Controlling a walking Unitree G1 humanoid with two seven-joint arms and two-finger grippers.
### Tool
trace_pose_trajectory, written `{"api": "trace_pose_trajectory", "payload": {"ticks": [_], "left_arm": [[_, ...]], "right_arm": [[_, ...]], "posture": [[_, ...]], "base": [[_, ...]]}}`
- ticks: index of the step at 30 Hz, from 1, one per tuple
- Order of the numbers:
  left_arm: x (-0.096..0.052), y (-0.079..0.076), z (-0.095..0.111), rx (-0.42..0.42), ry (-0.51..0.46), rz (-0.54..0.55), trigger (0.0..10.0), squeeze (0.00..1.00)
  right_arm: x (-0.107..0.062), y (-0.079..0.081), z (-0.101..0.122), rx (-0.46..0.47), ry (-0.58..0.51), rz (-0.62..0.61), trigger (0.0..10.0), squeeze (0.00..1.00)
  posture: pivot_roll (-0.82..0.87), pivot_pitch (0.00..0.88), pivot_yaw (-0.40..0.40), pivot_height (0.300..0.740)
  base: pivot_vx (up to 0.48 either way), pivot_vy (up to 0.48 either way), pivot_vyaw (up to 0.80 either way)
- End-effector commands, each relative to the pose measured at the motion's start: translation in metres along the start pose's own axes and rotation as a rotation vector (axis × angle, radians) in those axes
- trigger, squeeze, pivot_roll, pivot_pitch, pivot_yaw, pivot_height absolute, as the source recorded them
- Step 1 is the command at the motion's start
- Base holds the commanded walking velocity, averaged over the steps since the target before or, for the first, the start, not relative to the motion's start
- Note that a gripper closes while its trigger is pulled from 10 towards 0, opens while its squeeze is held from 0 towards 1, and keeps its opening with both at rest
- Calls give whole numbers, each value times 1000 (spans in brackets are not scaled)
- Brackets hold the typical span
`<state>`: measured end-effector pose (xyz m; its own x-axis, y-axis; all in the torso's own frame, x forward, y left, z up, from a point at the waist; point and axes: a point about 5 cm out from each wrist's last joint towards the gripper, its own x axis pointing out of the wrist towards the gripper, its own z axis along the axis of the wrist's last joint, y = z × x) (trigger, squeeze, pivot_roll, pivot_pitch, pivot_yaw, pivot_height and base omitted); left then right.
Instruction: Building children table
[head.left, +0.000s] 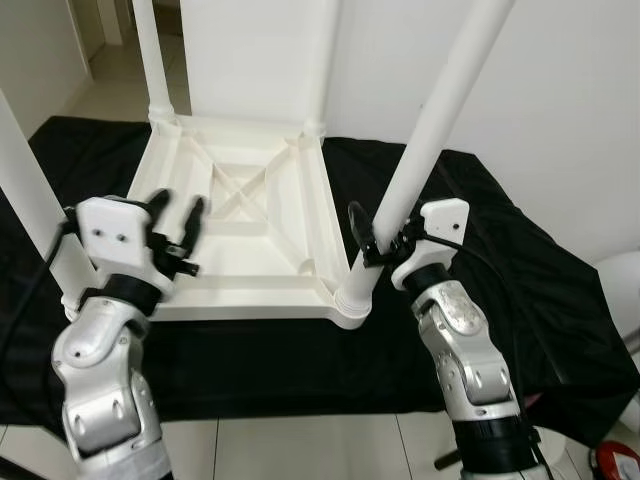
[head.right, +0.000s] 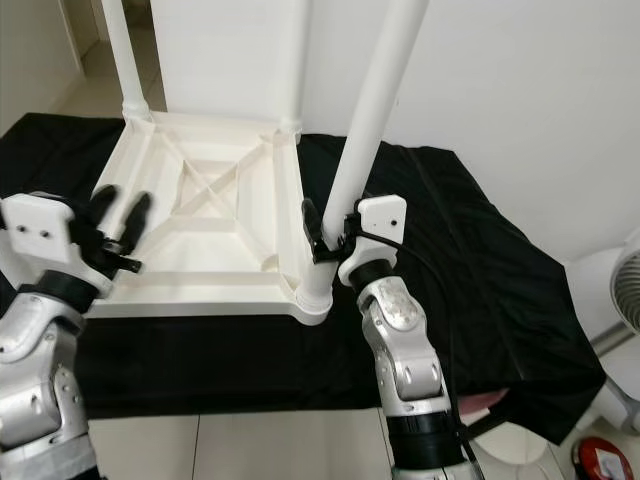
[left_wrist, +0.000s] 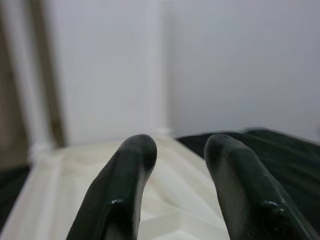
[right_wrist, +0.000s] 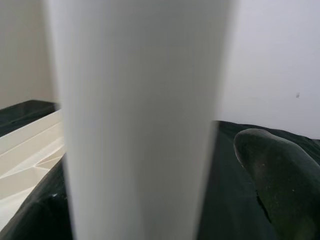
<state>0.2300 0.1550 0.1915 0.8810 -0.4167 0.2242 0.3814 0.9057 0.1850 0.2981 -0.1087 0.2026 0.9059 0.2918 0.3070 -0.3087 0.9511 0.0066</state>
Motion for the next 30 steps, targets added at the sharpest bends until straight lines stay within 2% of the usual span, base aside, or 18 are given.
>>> {"api": "trace_pose_trajectory", "payload": {"ticks": [1,2,4,5,7,10,22,30], "left_arm": [[-4,-40,-31,-205,115,-149,10000,0],[-4,-40,-31,-205,115,-149,10000,0],[-7,-55,-38,-201,188,-297,10000,0],[-7,-55,-38,-201,188,-297,10000,0],[-10,-66,-42,-239,240,-408,10000,0],[-9,-69,-44,-241,249,-471,10000,0],[-4,-75,-34,-219,193,-548,10000,0],[-2,-73,-42,-199,225,-532,10000,0]], "right_arm": [[-1,-7,-1,-13,1,-32,10000,0],[-1,-7,-1,-13,1,-32,10000,0],[0,-7,-1,-11,2,-37,10000,0],[0,-7,-1,-11,2,-37,10000,0],[0,-6,-2,-7,3,-42,10000,0],[2,-4,-2,-3,3,-39,10000,0],[5,-2,-2,-2,0,-35,10000,0],[5,-4,-2,-3,2,-49,10000,0]], "posture": [[15,0,-109,740],[15,0,-109,740],[23,0,-114,740],[23,0,-114,740],[24,0,-114,740],[24,0,-116,740],[23,0,-116,740],[20,0,-114,740]], "base": [[0,0,0],[0,0,0],[0,0,0],[0,0,0],[0,0,0],[0,0,0],[0,0,0],[0,0,0]]}}
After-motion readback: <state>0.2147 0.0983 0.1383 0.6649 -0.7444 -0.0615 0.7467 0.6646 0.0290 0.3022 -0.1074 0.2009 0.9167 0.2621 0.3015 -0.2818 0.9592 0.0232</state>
